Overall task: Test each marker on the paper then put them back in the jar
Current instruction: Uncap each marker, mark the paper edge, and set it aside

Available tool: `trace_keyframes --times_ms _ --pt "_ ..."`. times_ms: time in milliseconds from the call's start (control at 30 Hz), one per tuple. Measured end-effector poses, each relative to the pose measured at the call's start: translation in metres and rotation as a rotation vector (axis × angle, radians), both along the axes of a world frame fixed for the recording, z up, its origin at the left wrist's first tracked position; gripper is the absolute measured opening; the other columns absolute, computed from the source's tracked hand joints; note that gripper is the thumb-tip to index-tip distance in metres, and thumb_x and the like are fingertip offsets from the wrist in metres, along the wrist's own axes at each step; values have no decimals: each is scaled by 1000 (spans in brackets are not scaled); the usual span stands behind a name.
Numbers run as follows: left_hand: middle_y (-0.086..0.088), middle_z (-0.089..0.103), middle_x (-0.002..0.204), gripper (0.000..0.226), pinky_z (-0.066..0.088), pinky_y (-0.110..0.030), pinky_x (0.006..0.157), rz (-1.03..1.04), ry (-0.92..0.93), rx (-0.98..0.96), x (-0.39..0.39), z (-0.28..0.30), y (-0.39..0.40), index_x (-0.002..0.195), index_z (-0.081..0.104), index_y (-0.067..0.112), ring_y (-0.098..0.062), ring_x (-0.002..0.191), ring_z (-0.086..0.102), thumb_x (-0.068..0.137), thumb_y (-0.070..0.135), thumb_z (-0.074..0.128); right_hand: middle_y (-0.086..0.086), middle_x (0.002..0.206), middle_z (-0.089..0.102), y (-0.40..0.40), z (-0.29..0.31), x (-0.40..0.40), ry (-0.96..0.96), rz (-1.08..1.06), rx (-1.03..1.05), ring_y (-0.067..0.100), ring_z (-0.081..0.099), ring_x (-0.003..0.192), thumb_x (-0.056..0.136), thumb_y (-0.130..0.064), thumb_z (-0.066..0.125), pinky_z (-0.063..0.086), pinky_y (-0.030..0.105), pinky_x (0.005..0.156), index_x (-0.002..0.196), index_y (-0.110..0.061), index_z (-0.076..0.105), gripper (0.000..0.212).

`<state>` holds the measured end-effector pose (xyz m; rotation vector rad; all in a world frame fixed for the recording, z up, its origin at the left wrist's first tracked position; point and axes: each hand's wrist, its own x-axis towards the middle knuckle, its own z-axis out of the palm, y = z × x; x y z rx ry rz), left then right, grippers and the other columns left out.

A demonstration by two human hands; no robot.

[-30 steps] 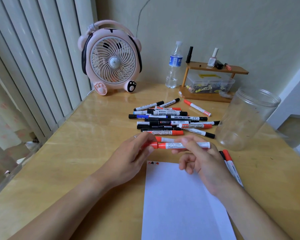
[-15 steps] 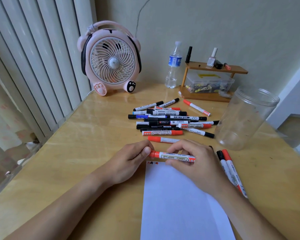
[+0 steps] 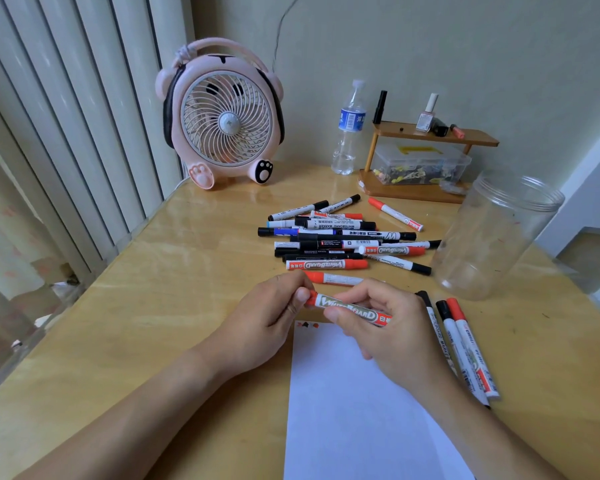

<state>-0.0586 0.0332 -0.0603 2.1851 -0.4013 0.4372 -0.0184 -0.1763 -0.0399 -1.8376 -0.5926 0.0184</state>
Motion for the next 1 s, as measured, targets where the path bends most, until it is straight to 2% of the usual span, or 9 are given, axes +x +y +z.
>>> trace_keyframes --times_ms 200,333,467,567,633,700,767,900,1000 --pt "7 55 85 43 45 -35 69 -6 -45 58 -2 0 -7 96 51 18 -15 78 54 108 50 25 5 57 63 -4 3 -5 83 -2 -56 23 45 34 91 -36 76 38 29 44 72 -25 72 23" --pt "18 49 83 38 41 -25 69 -47 -35 137 -4 -2 -5 96 50 18 -7 78 50 109 45 27 5 62 68 -9 12 -2 81 117 -244 24 64 45 97 -40 68 49 33 50 75 -22 70 29" --pt "14 50 87 31 44 -31 72 -80 -67 202 -3 2 -4 100 53 15 -8 81 49 110 35 32 1 66 63 -11 12 0 -122 200 -445 15 59 59 98 -45 63 51 40 60 76 -18 66 35" --pt "12 55 96 24 45 -26 80 -64 -29 117 -4 6 -6 120 55 18 -12 91 56 109 34 41 -2 66 53 -14 15 5 -273 129 -405 15 51 64 91 -40 70 41 26 57 72 -22 64 26" --pt "11 55 105 28 44 -25 86 20 -46 73 -5 7 -5 130 52 21 -15 101 56 108 35 42 -1 60 52 -19 17 10 -249 51 -432 13 49 59 91 -34 71 41 26 56 80 -24 63 17" --pt "11 55 103 22 45 -29 84 93 -58 63 -3 6 -1 124 56 24 -15 99 56 107 29 42 -2 54 51 -25 18 14 -263 -69 -547 14 52 56 95 -30 64 47 35 56 99 -28 57 9" --pt "11 57 98 23 46 -33 80 147 -60 91 0 4 6 108 64 26 -13 92 57 102 16 44 -5 54 52 -32 19 16 -273 -180 -656 19 58 63 95 -30 59 49 40 57 109 -31 45 19" --pt "11 60 92 28 46 -32 73 230 -16 80 3 -1 12 93 69 27 -15 82 58 93 9 48 -7 65 56 -46 31 15 -214 -346 -838 21 59 70 97 -35 56 36 31 53 104 -28 42 17" --pt "8 61 89 32 43 -24 68 284 -4 68 5 -3 13 89 70 28 -16 79 58 95 0 55 -2 74 61 -52 38 14 -177 -392 -872 23 57 71 98 -38 57 40 32 55 96 -25 39 22"
